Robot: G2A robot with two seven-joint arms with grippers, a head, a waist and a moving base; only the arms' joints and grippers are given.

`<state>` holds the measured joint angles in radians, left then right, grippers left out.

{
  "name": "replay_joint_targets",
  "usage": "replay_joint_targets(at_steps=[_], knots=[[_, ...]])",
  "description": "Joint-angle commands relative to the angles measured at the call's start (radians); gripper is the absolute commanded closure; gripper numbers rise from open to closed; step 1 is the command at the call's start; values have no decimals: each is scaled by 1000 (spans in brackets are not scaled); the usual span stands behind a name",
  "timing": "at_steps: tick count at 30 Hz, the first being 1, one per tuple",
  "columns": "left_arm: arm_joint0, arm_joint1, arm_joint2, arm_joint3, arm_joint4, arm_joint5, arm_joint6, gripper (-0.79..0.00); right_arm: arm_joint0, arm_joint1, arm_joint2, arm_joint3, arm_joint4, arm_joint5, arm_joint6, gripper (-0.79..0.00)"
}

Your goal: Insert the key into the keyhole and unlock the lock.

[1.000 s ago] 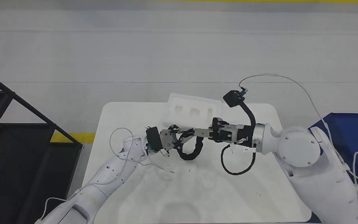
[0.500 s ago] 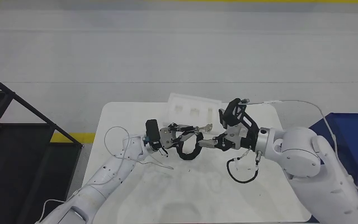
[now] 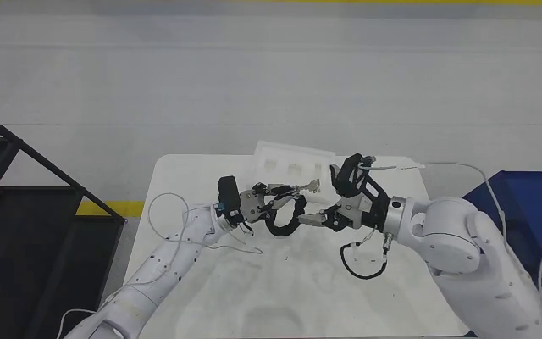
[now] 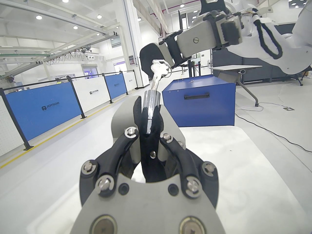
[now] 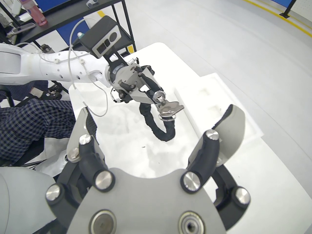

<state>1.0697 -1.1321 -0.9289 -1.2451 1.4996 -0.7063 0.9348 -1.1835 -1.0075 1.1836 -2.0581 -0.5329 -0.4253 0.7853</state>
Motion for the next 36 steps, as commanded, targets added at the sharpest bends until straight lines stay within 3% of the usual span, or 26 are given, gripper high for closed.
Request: replay_joint_targets(at_steps=[1,5,11,22,36], knots=[[4,1,-4,-7,-4,-5,-10,0,5,2,4,11,-20,-48,-10,-785],[11,3,-10,-17,-7,-18,-28,0,20,11,29,30,-129,-181,-6,-785],[12,-1,-8,-20,-29,-22,-49,0,27,19,19,15,-249,-255,18,-785],[-4,-13,23,-18,-13,-26,-70,0,51,15,-67,-30,-374,-224,66,-785],[-17,-19,39,-13,34,-21,-56,0,79,18,-99,-23,-351,-224,139,-785]])
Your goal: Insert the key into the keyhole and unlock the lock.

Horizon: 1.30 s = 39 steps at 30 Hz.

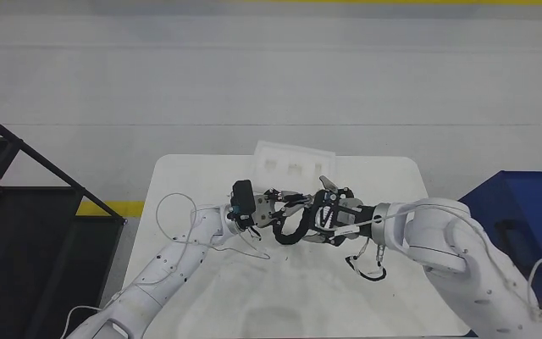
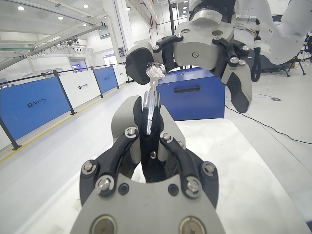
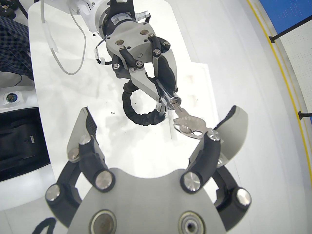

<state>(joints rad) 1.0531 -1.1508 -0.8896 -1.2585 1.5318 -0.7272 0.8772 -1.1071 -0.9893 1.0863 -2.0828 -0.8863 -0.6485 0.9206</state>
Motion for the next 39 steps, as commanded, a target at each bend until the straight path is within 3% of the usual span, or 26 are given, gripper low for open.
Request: replay_joint_targets(at_steps=[1,8,11,17,18,19,21,22,30,39], knots=[[-1,0,0,2,3,0,3,0,5,1,-3,3,6,-2,9,-785],[-2,2,-7,14,13,-6,9,0,23,12,52,14,19,-71,-18,-785],[1,6,-16,11,18,-18,11,0,27,20,106,-2,-72,-171,-121,-785],[10,11,-31,0,18,-29,6,0,-32,27,145,-2,-273,-245,-334,-785],[11,12,-32,-3,18,-32,4,0,-36,28,142,-6,-298,-253,-353,-757],[12,13,-32,-6,20,-34,1,0,-40,28,139,-9,-319,-257,-373,-619],[13,13,-30,-11,22,-41,-4,0,-45,28,130,-14,-361,-262,-406,-425],[13,13,-29,-12,23,-42,-6,0,-47,28,125,-16,-378,-263,-420,-403],[10,12,-26,-11,22,-52,-7,0,-58,31,107,-62,-519,-256,-472,-332],[8,13,-24,-14,30,-53,3,0,-75,36,85,-103,-639,-276,-466,-329]])
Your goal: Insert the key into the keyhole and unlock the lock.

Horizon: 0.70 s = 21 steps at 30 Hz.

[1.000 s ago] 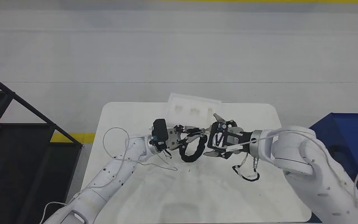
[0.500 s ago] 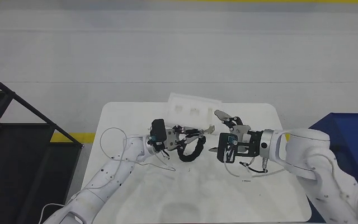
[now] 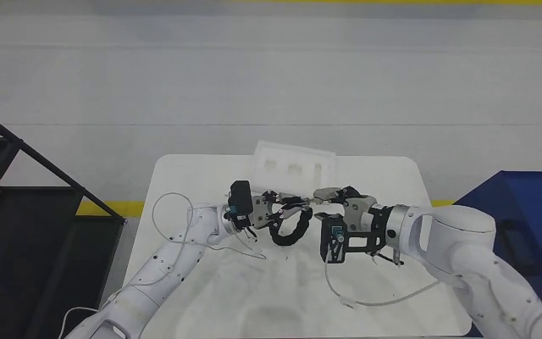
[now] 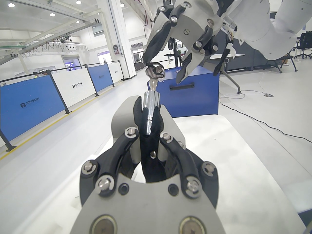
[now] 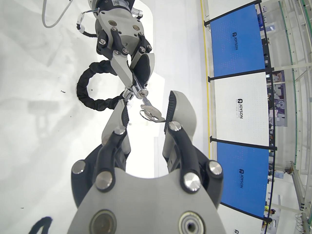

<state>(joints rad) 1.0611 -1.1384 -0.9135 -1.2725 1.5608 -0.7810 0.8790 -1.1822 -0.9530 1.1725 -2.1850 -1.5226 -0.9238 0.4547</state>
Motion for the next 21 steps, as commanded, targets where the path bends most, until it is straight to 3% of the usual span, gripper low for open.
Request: replay_joint_targets(at_steps=[1,3,5,6,7,15,21], knots=[[0,0,0,-1,2,2,2,0,0,0,-3,0,-5,-1,-1,-326],[0,1,0,-4,5,1,4,0,1,0,-6,1,-10,1,-1,-320],[-1,1,1,-6,8,0,4,0,3,0,-8,5,-15,5,-3,-265],[-1,1,1,-7,9,1,5,0,3,0,-9,7,-17,9,-4,-108],[-1,1,2,-7,10,0,5,0,4,-1,-9,9,-17,13,-6,0],[-6,0,6,-6,12,-3,7,0,6,-1,-2,25,9,26,-27,0],[-10,-1,10,-5,18,-2,11,0,7,-3,18,97,235,9,-16,0]])
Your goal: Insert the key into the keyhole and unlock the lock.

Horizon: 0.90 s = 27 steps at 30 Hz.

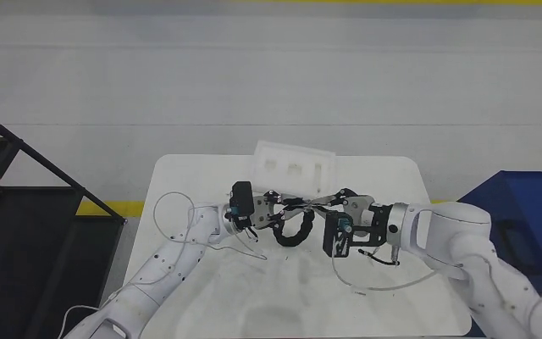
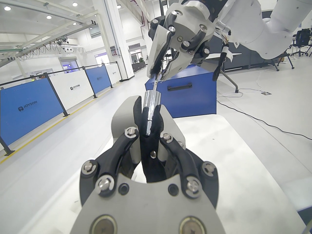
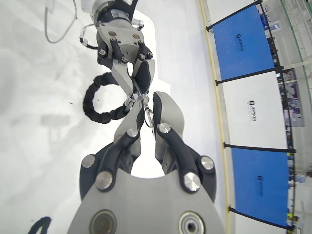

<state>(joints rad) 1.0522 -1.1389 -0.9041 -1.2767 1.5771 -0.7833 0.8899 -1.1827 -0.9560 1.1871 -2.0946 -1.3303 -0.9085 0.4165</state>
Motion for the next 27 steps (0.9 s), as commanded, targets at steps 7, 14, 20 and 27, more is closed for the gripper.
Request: replay_joint_targets(at_steps=[7,14,20,27], knots=[[-1,0,5,-3,13,7,16,0,41,-2,-15,27,246,58,189,0],[3,2,9,-10,33,15,36,0,47,-4,-21,61,526,253,362,0],[4,3,11,-13,44,19,49,0,76,-6,-29,82,743,382,491,0],[3,5,11,-1,57,27,20,0,88,-6,-33,80,812,426,515,-785]])
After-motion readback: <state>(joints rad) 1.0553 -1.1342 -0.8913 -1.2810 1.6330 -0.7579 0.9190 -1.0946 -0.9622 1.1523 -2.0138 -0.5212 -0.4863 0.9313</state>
